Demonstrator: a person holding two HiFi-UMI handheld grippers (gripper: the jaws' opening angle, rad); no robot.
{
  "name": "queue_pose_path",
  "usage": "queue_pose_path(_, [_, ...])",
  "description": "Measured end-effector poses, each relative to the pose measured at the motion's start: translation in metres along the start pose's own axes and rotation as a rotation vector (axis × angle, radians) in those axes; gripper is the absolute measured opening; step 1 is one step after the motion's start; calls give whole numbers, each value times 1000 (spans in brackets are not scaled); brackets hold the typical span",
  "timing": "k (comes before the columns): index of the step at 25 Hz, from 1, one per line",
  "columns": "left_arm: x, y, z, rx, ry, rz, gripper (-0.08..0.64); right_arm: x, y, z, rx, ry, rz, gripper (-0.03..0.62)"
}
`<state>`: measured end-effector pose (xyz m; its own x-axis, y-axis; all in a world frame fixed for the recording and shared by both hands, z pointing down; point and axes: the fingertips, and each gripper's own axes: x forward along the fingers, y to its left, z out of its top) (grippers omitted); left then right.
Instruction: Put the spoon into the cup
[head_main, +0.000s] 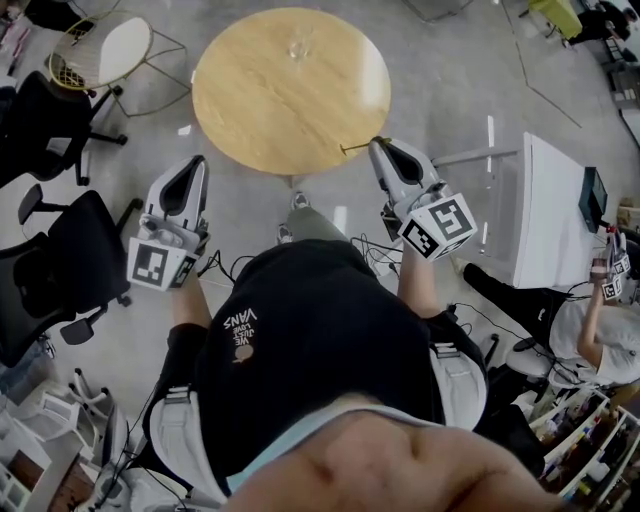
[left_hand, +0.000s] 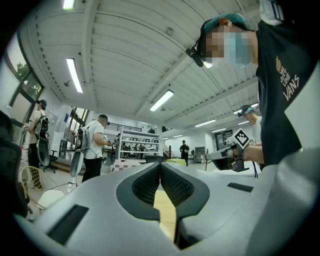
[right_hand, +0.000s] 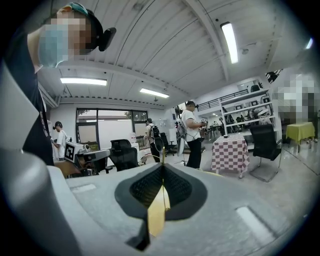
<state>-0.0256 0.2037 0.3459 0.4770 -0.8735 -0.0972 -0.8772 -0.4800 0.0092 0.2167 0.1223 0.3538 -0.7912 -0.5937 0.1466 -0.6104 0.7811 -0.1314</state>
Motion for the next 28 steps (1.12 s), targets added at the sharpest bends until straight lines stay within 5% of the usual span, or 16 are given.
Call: queue_pose_path(28, [111,69,-14,43,59,146,-3,117,-119,29,-1,2,141,0])
